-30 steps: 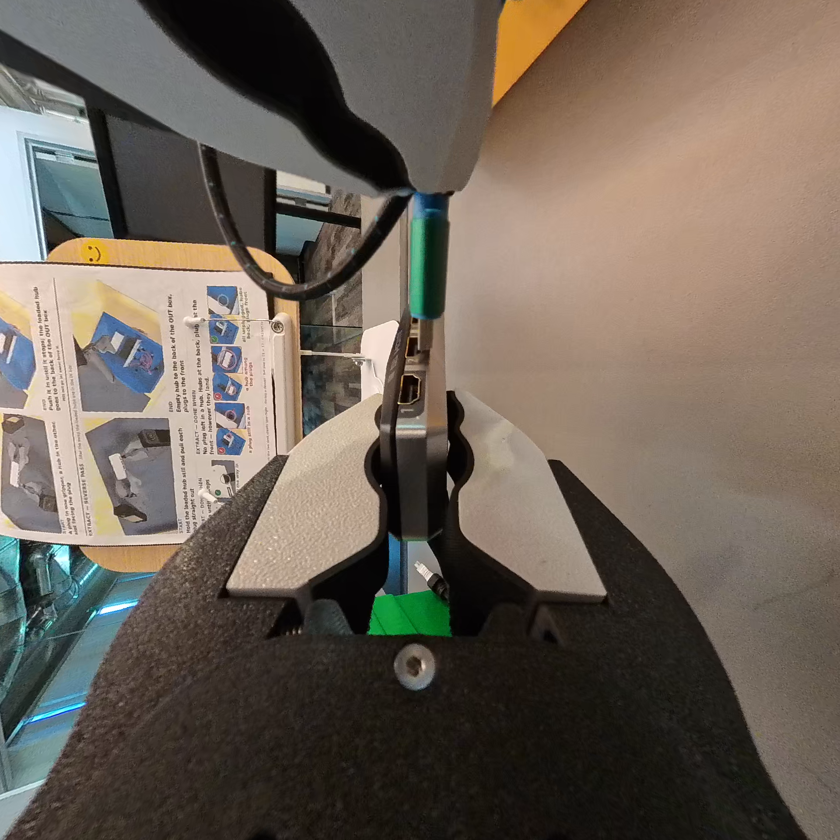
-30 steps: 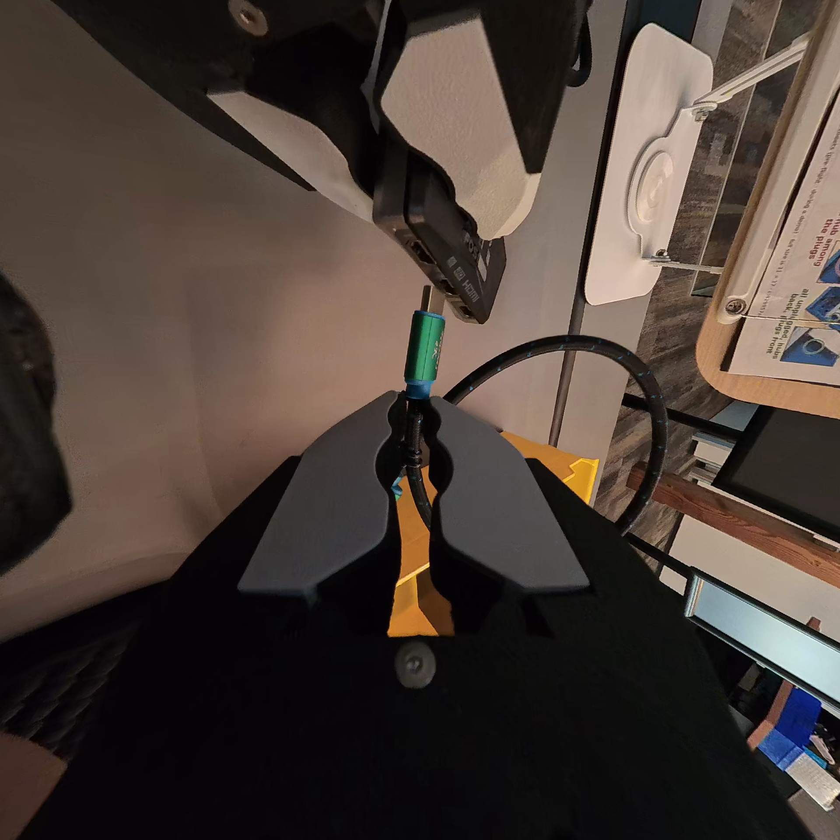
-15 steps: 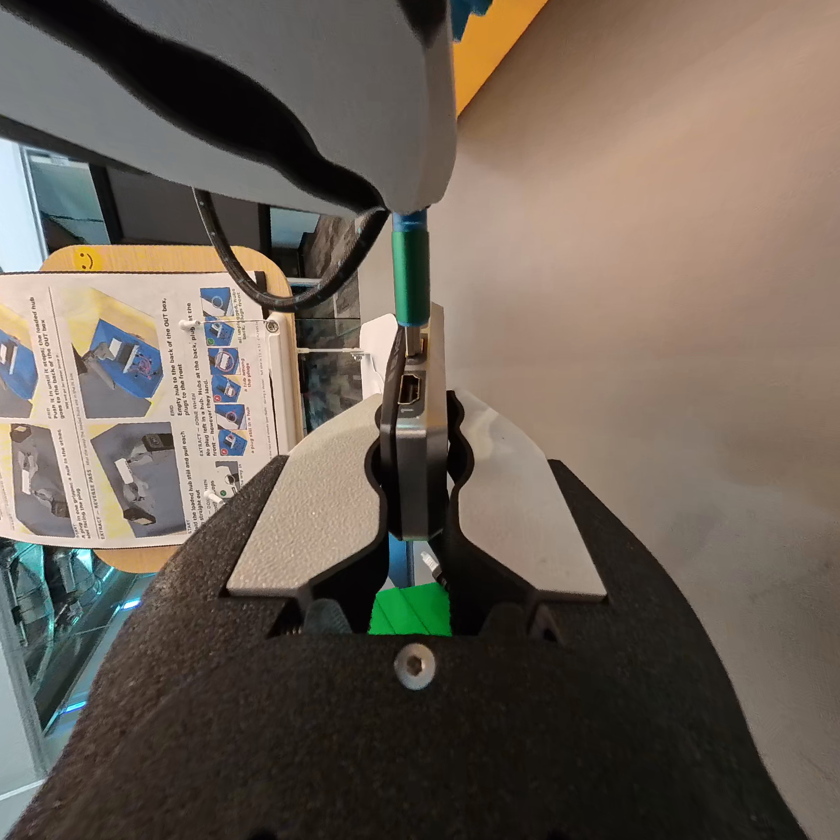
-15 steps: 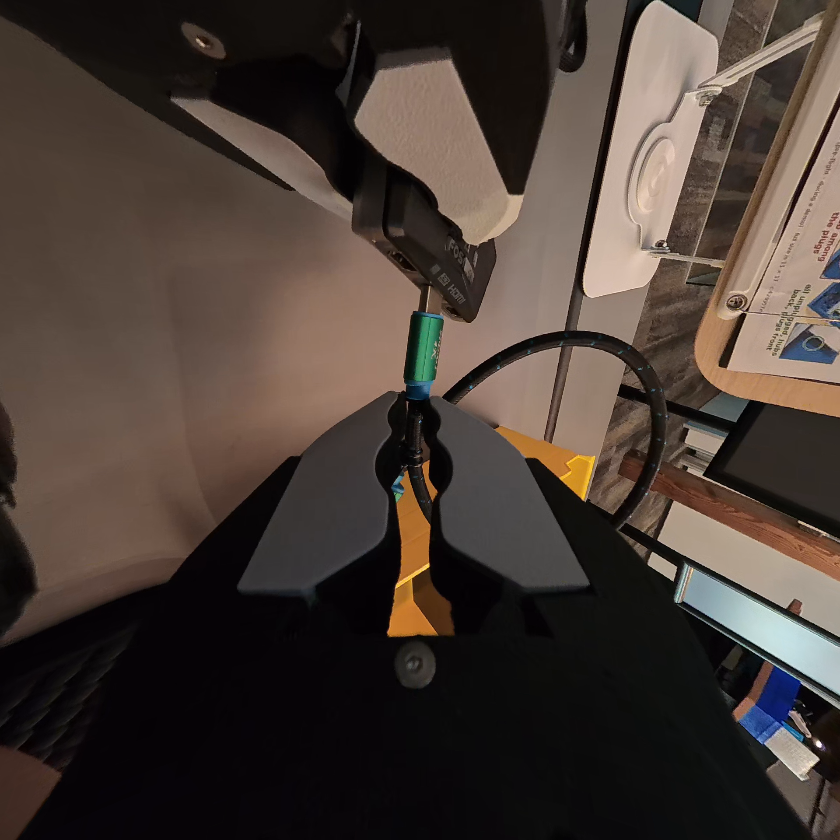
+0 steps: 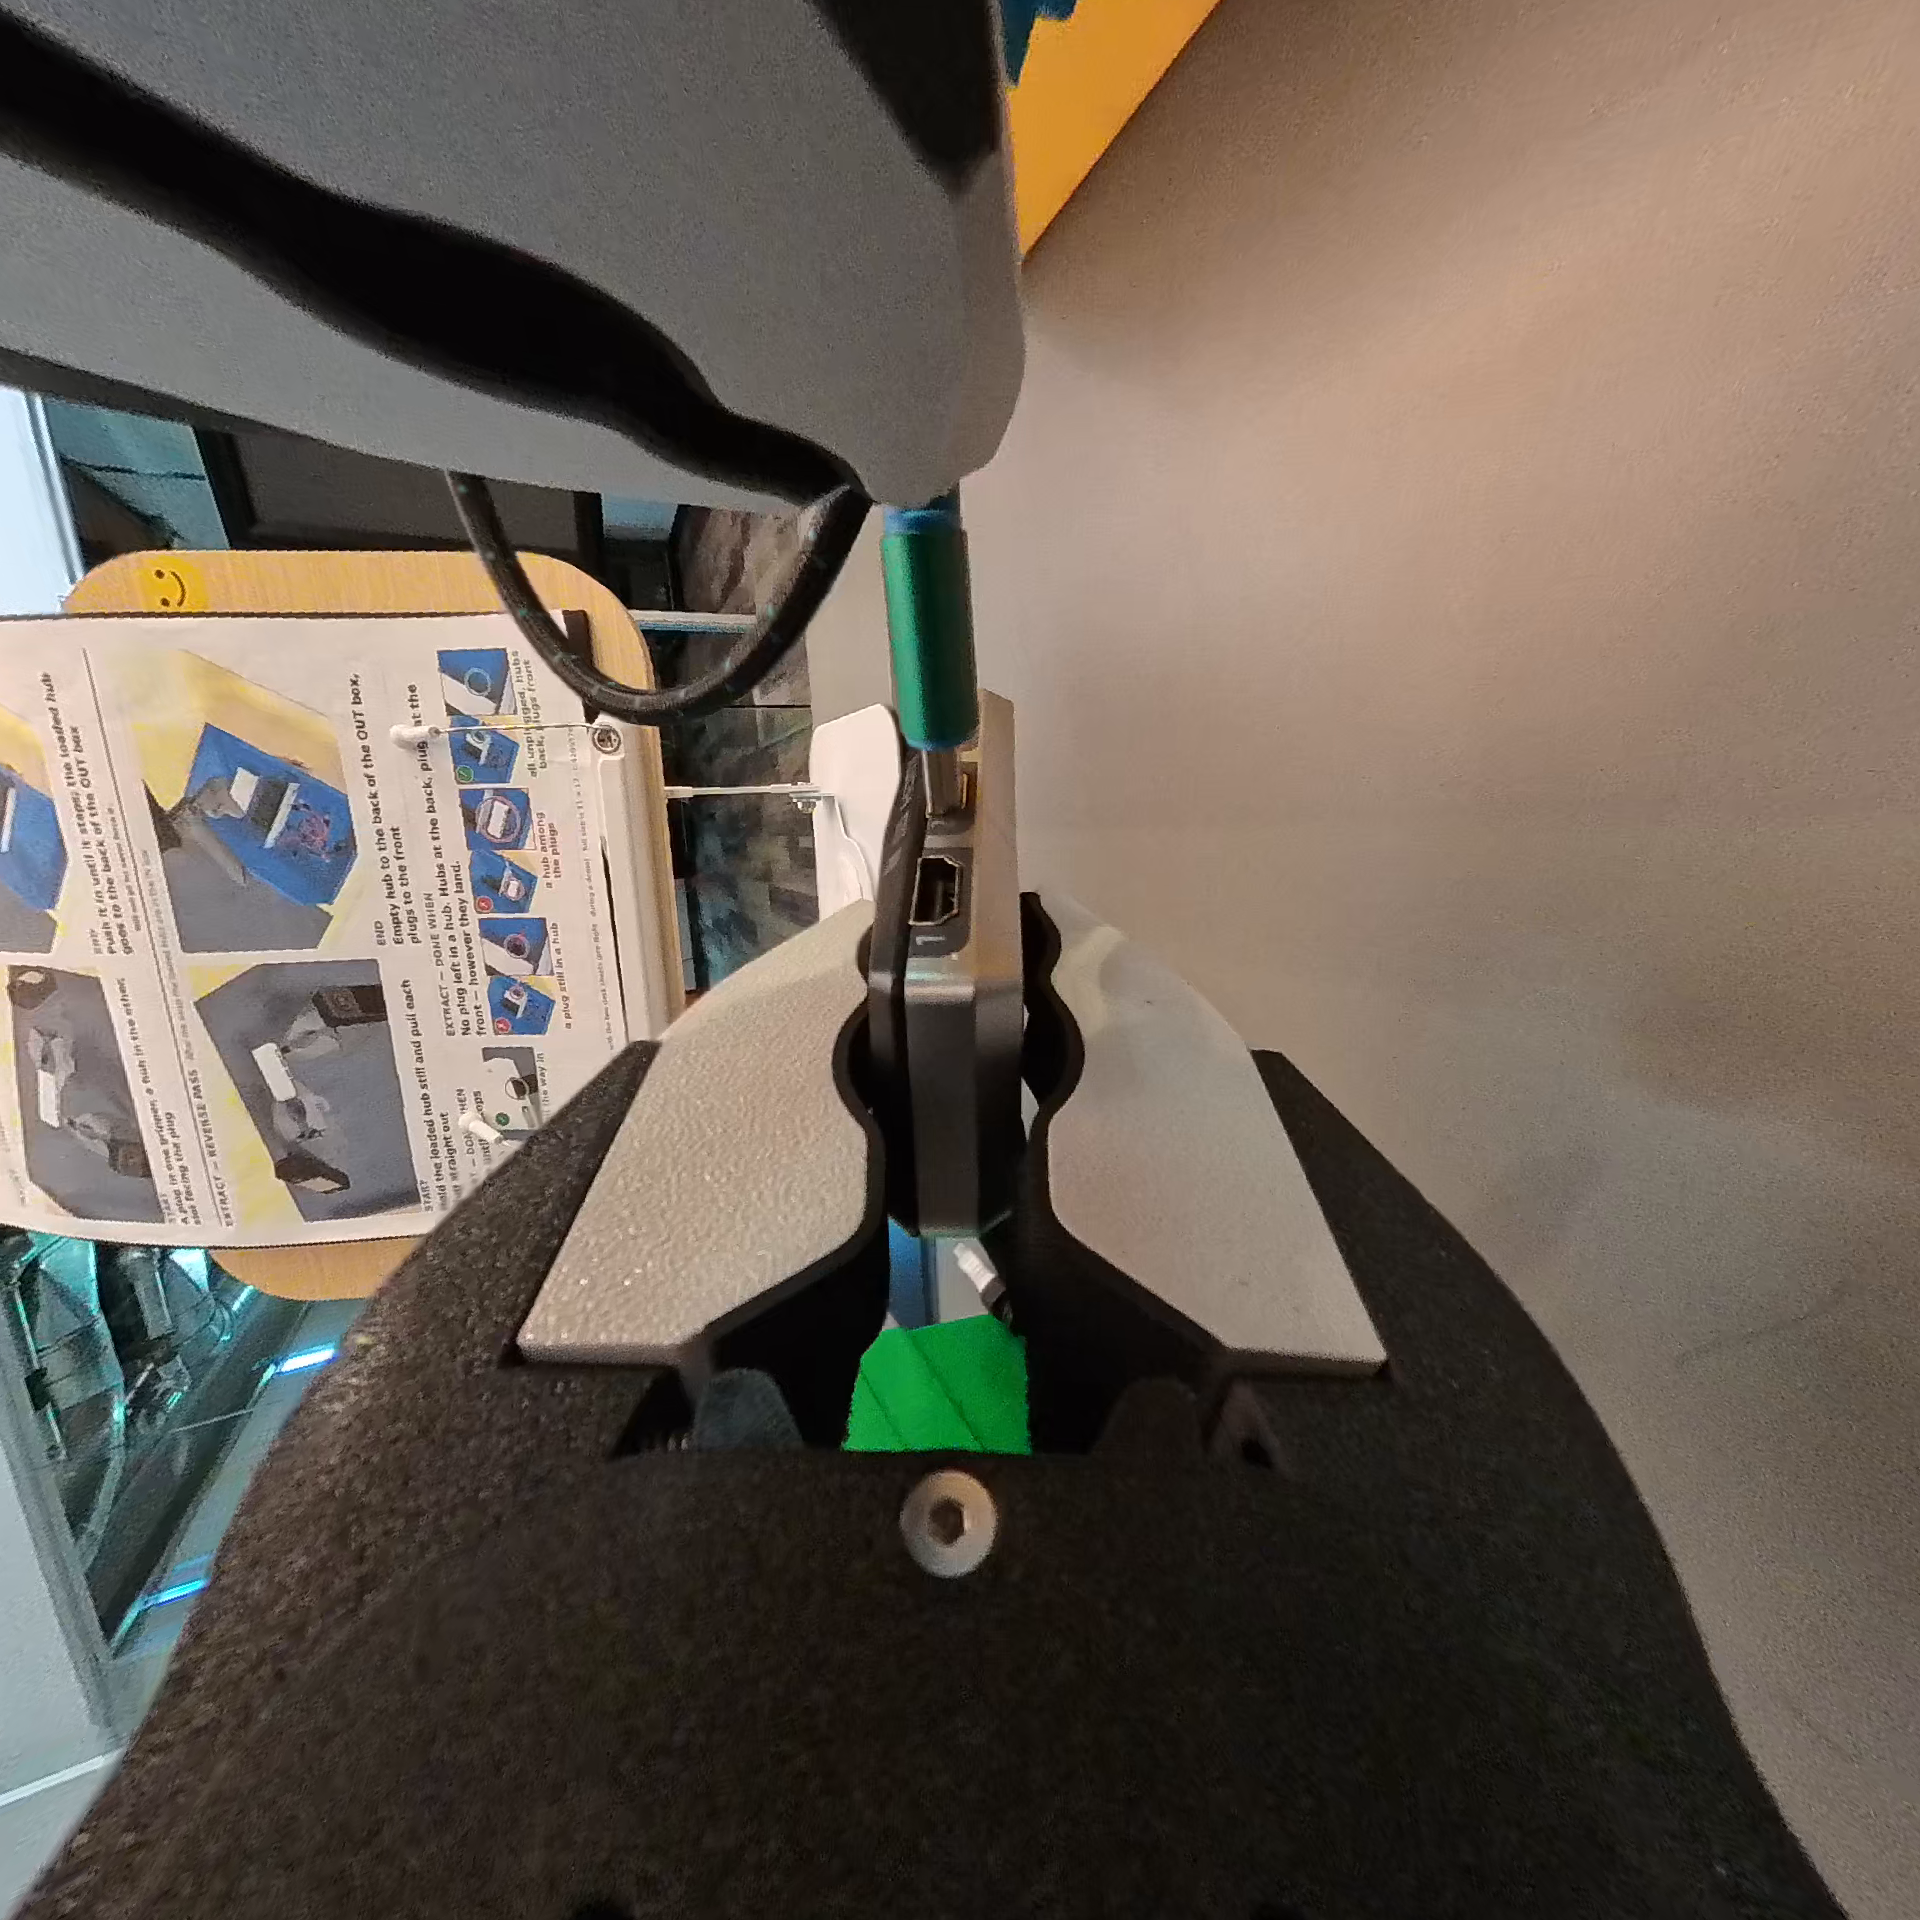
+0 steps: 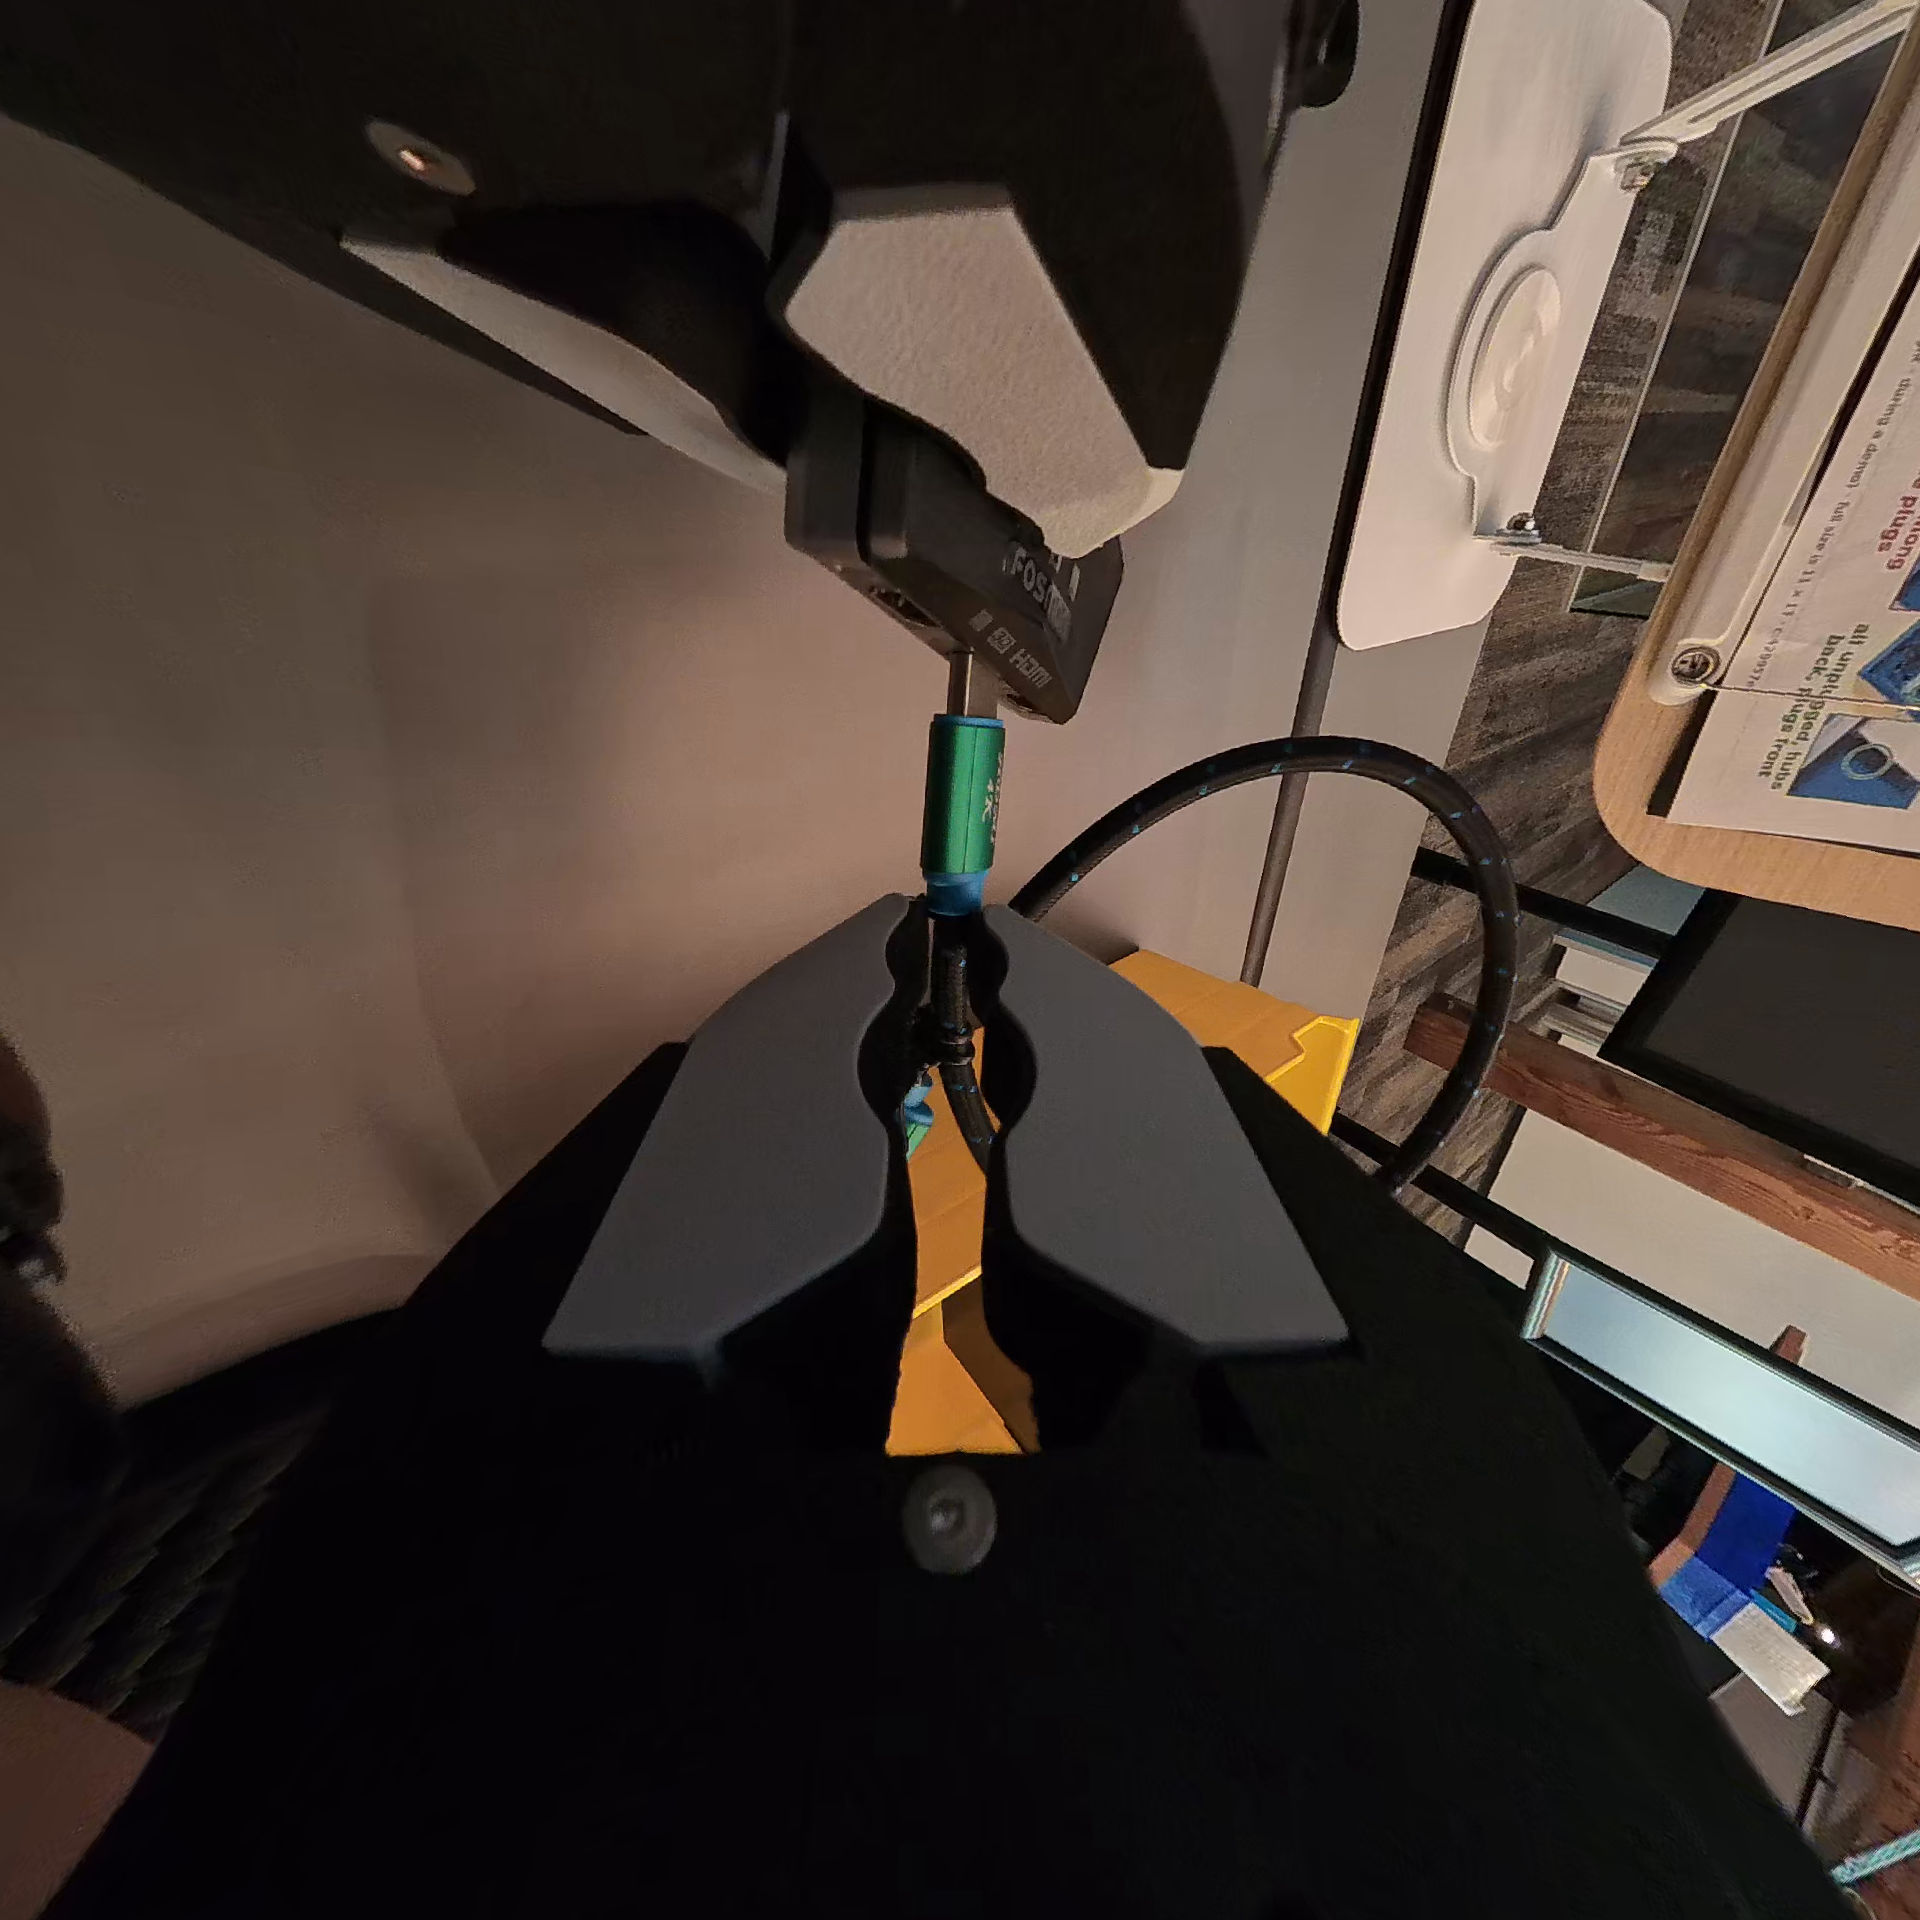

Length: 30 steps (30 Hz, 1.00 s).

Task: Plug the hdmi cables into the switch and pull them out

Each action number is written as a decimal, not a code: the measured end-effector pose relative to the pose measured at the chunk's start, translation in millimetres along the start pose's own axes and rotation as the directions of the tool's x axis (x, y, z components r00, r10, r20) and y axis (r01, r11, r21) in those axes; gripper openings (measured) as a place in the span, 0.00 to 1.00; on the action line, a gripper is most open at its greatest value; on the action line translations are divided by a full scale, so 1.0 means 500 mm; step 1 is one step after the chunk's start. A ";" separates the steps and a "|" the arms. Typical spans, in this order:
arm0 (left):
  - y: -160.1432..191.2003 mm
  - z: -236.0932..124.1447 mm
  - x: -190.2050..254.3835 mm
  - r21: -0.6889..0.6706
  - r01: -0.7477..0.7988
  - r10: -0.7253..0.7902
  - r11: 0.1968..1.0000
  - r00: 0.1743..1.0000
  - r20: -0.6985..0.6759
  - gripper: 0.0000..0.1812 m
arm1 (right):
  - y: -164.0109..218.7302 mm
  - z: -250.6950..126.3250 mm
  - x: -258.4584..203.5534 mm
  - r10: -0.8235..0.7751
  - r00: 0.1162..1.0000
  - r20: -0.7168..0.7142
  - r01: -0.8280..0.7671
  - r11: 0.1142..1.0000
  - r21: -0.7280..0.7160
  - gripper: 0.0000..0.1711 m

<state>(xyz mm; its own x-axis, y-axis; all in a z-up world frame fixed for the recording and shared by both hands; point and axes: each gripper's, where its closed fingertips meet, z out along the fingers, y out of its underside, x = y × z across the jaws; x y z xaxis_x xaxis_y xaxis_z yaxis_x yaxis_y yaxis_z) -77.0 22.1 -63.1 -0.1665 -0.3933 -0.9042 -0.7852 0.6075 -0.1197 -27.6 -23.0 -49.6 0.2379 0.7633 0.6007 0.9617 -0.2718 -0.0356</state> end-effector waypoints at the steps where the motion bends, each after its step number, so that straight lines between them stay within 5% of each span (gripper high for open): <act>1: -0.002 0.000 0.001 0.010 0.014 -0.014 1.000 1.000 -0.007 0.12 | 0.003 0.001 0.000 -0.001 1.000 -0.001 0.001 1.000 -0.009 0.05; 30: 0.004 0.010 0.021 -0.033 0.003 -0.005 0.999 0.999 -0.049 0.12 | -0.002 0.013 -0.018 -0.089 0.996 0.025 0.090 0.996 -0.019 0.04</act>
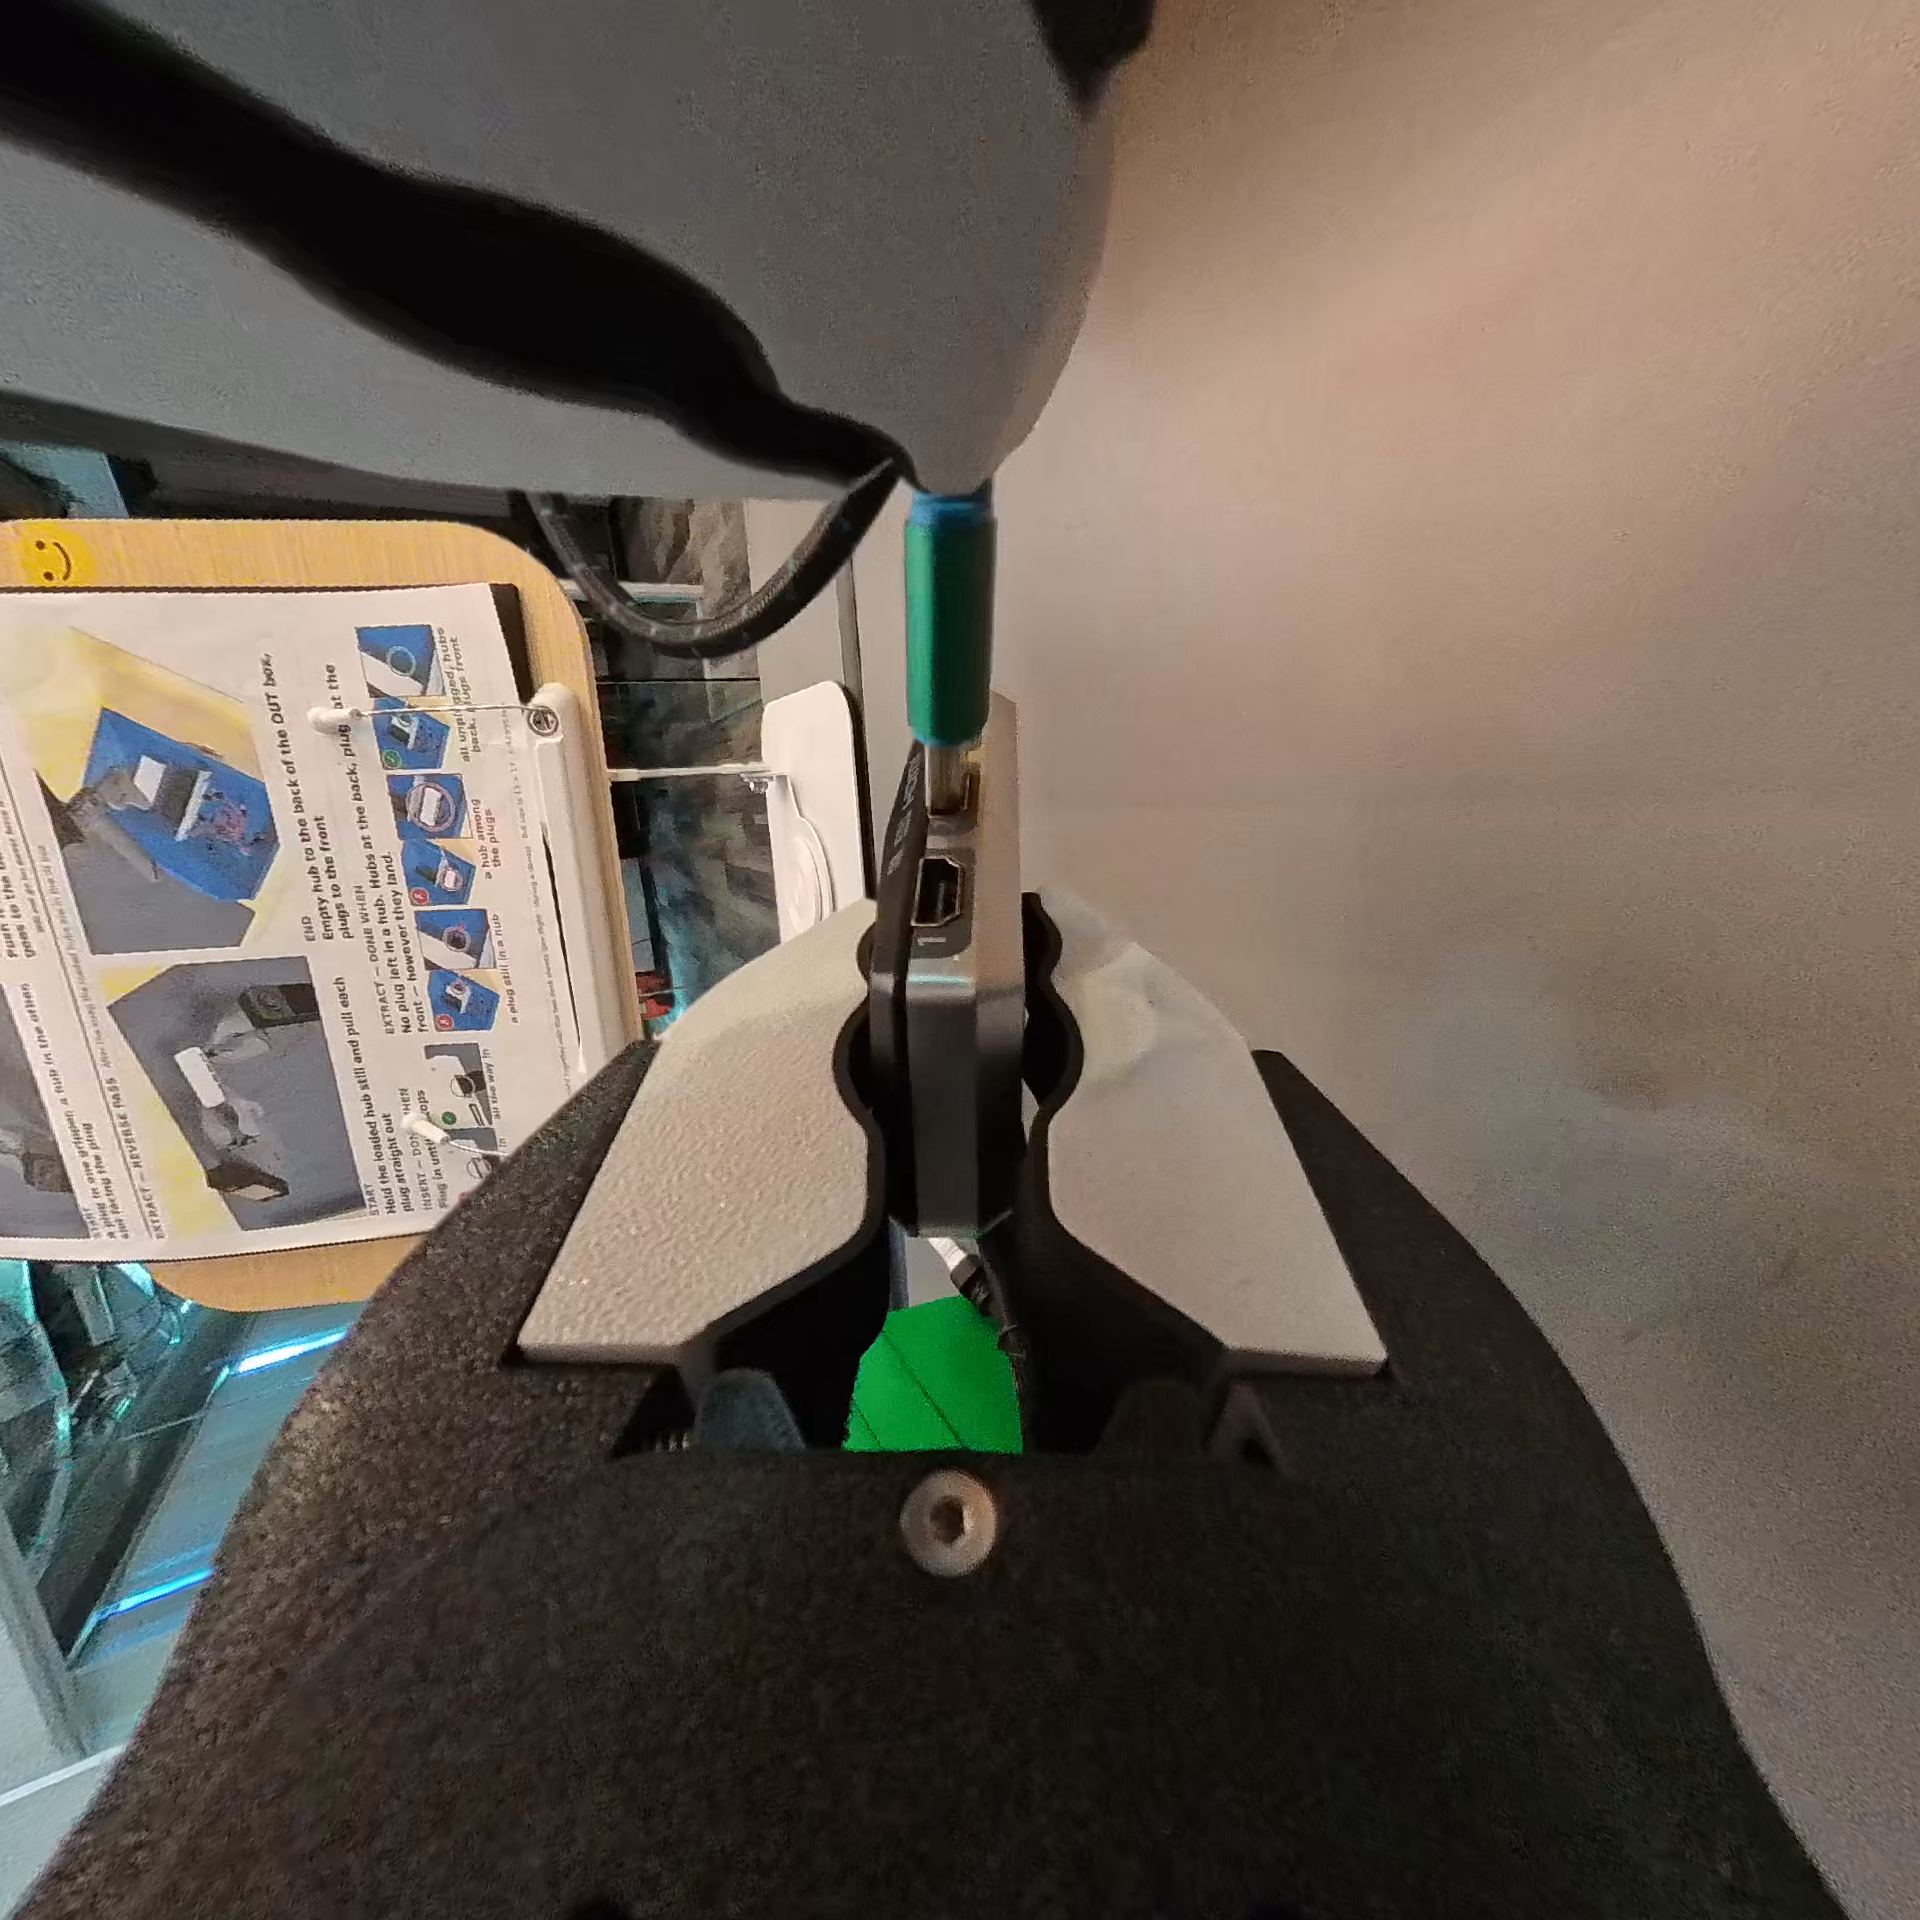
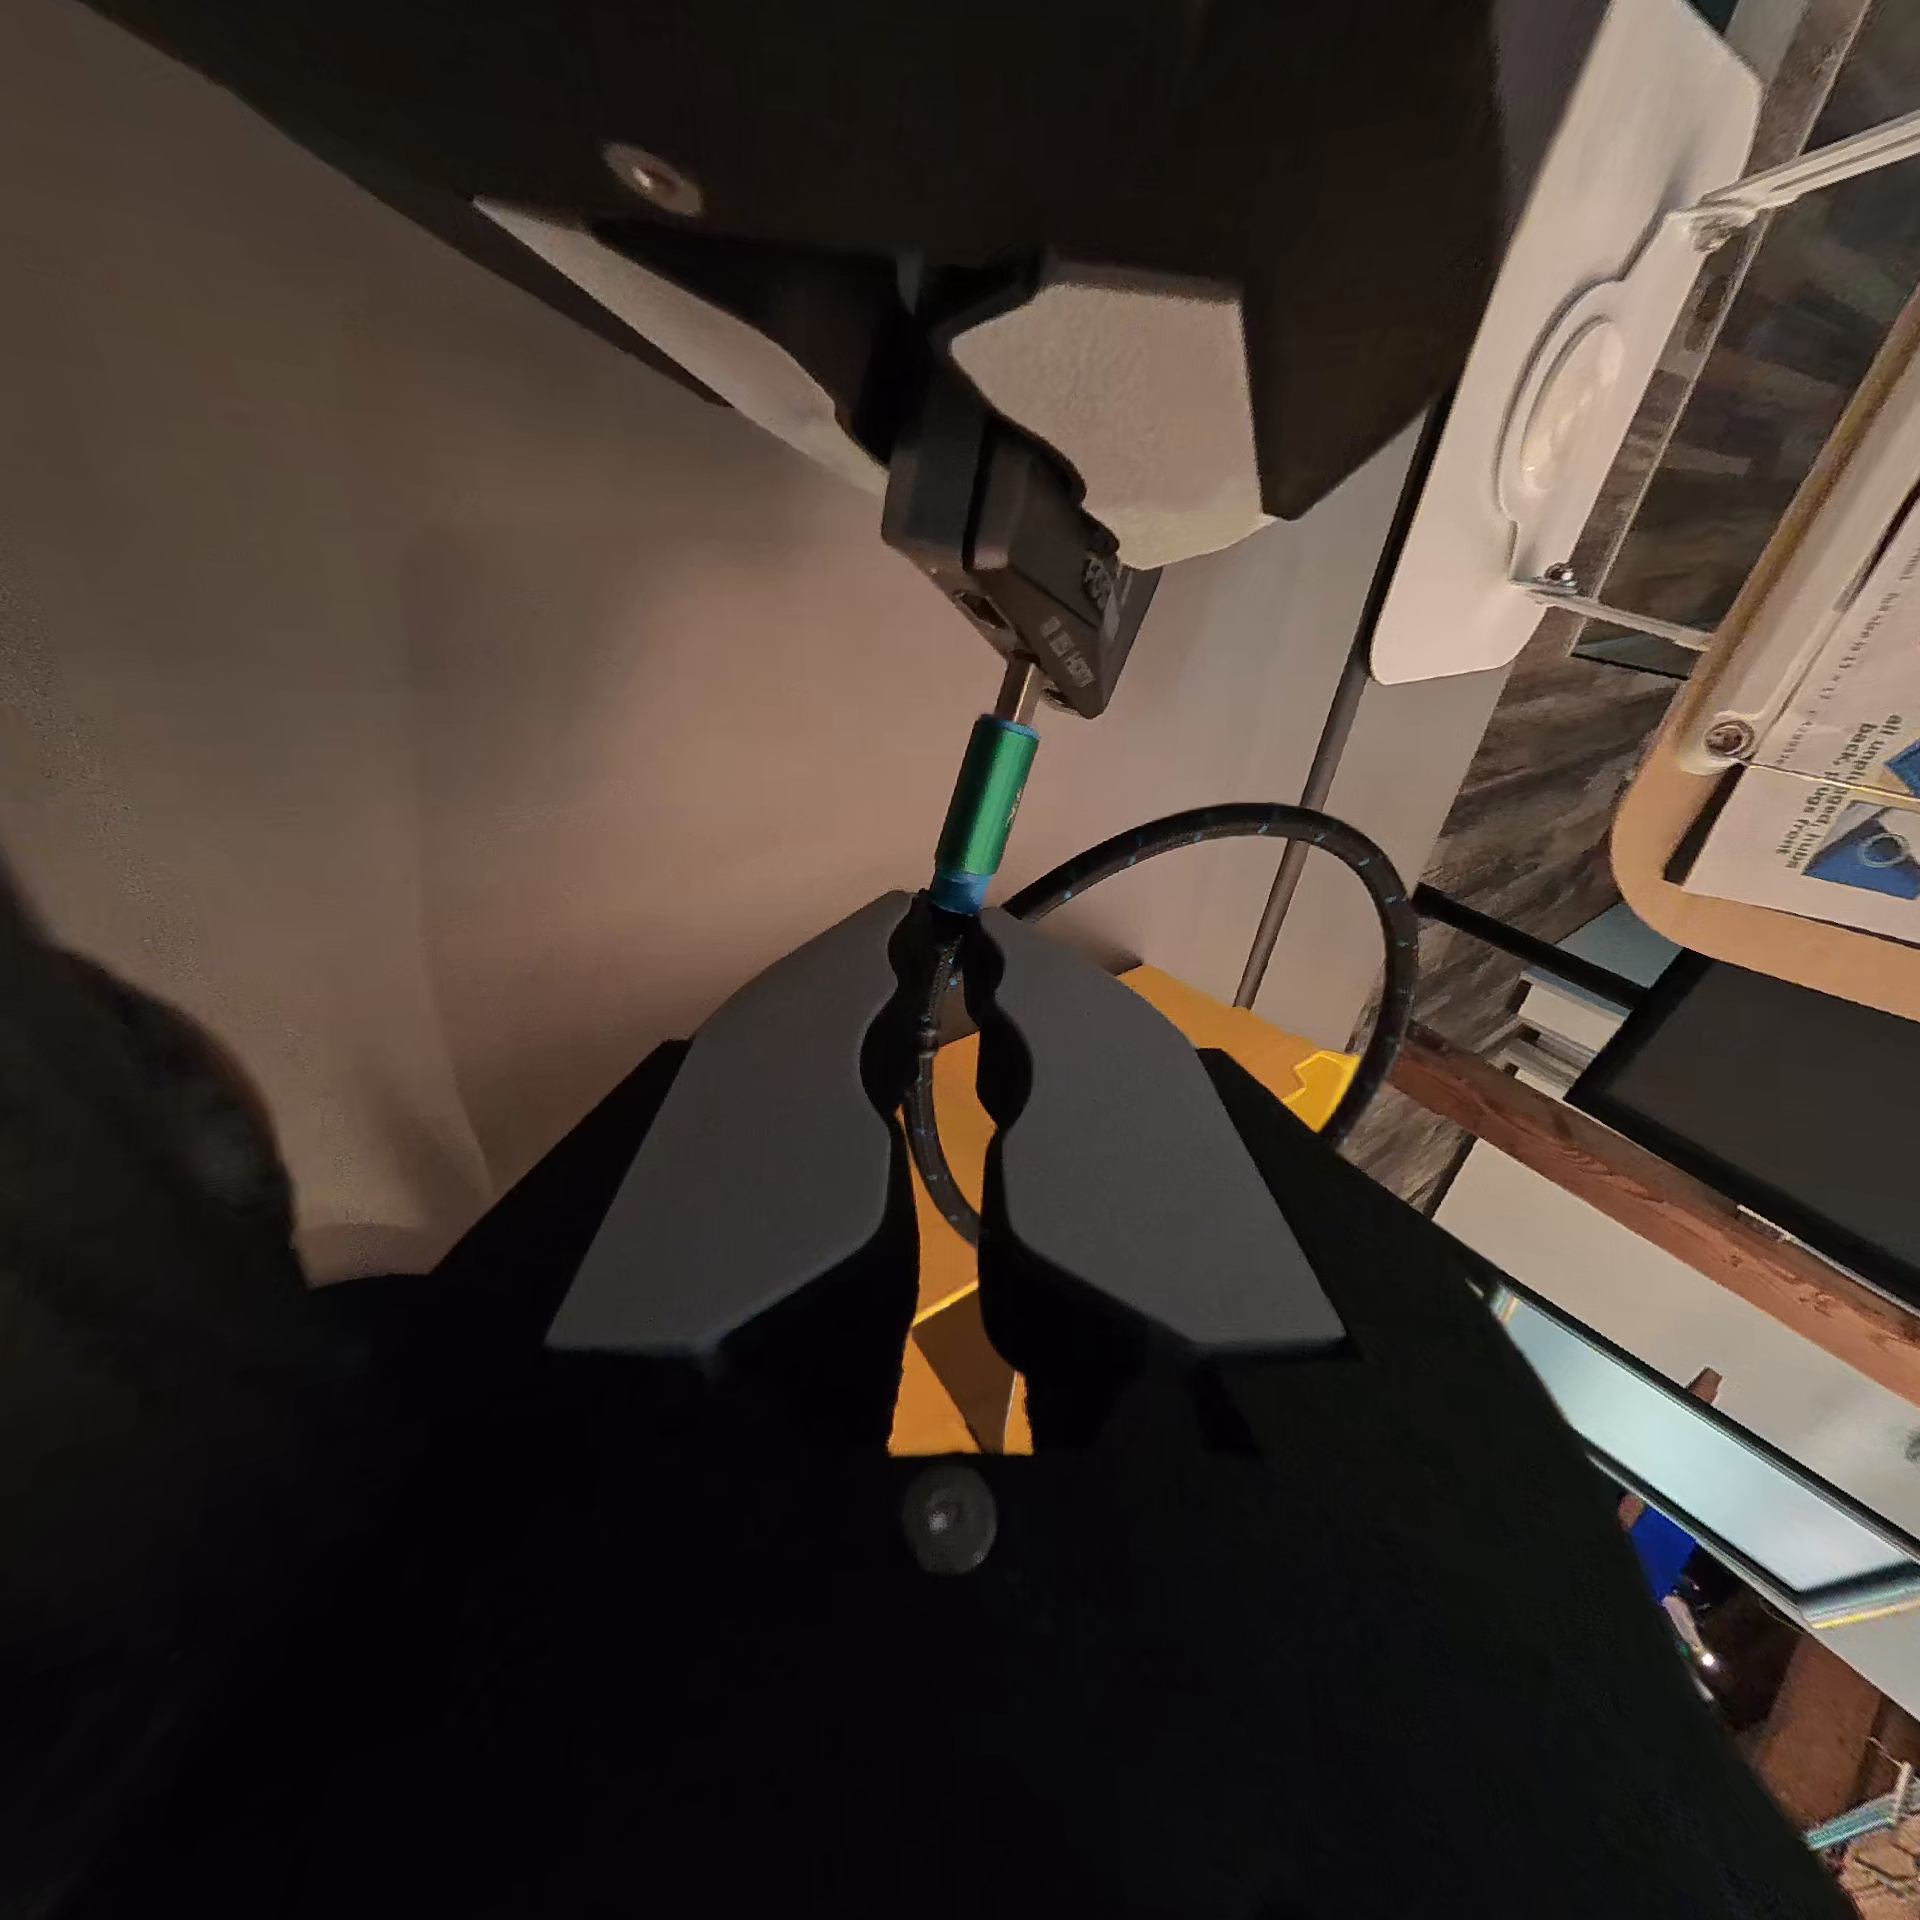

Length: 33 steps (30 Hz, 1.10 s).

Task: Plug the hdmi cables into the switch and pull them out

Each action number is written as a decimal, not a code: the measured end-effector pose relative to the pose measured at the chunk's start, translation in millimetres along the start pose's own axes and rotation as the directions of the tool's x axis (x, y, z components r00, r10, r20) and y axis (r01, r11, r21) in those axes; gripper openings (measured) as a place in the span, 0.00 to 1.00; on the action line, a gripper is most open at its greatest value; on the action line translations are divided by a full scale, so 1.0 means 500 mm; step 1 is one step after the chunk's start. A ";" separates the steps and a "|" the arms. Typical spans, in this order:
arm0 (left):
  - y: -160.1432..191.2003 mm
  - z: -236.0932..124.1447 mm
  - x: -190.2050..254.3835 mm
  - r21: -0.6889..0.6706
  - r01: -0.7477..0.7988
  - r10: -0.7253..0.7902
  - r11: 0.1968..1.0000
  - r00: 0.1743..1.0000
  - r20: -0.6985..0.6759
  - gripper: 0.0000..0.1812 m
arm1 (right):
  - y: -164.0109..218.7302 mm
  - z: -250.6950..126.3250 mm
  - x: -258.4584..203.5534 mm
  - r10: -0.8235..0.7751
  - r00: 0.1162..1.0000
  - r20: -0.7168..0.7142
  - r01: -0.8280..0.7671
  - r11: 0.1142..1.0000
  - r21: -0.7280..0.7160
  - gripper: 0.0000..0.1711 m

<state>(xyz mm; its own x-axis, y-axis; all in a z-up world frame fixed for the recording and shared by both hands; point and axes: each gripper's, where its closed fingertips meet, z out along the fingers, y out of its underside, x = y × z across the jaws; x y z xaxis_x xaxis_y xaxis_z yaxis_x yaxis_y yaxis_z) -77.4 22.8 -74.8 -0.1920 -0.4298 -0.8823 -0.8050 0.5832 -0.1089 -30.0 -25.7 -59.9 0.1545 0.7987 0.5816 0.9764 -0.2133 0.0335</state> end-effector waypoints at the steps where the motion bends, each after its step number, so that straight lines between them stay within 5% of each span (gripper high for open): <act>1: -0.001 -0.001 0.000 0.003 0.002 -0.002 1.000 1.000 -0.002 0.12 | 0.002 0.003 -0.002 0.002 1.000 0.010 -0.002 1.000 -0.004 0.04; 13: 0.004 0.001 0.007 0.000 -0.005 0.005 1.000 1.000 -0.031 0.12 | 0.001 0.016 -0.003 0.019 0.999 0.035 -0.020 0.999 0.026 0.01; 18: 0.044 -0.010 -0.009 -0.025 0.005 -0.006 1.000 0.998 -0.068 0.12 | -0.032 0.022 0.042 0.225 0.970 0.094 -0.241 0.938 0.251 0.01; 21: 0.048 -0.028 -0.031 0.020 0.083 -0.081 0.996 0.993 -0.083 0.12 | -0.041 0.034 0.042 0.293 0.920 0.261 -0.376 0.847 0.375 0.01; 26: 0.049 -0.058 -0.063 0.097 0.176 -0.167 0.980 0.981 -0.096 0.12 | -0.042 0.062 -0.016 0.184 0.849 0.495 -0.419 0.806 0.418 0.05; 33: 0.056 -0.112 -0.114 0.213 0.301 -0.279 0.930 0.952 -0.124 0.12 | -0.044 0.117 -0.048 0.195 0.816 0.543 -0.415 0.853 0.316 0.07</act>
<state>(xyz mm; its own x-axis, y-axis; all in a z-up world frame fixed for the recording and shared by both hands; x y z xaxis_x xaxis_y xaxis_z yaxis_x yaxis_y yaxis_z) -120.5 24.9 -1.9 -0.0276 -0.6578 -0.7527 -0.6866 0.5598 -0.4639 -46.4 -7.1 -122.2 0.3989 0.9161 0.0398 0.8167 -0.3352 -0.4698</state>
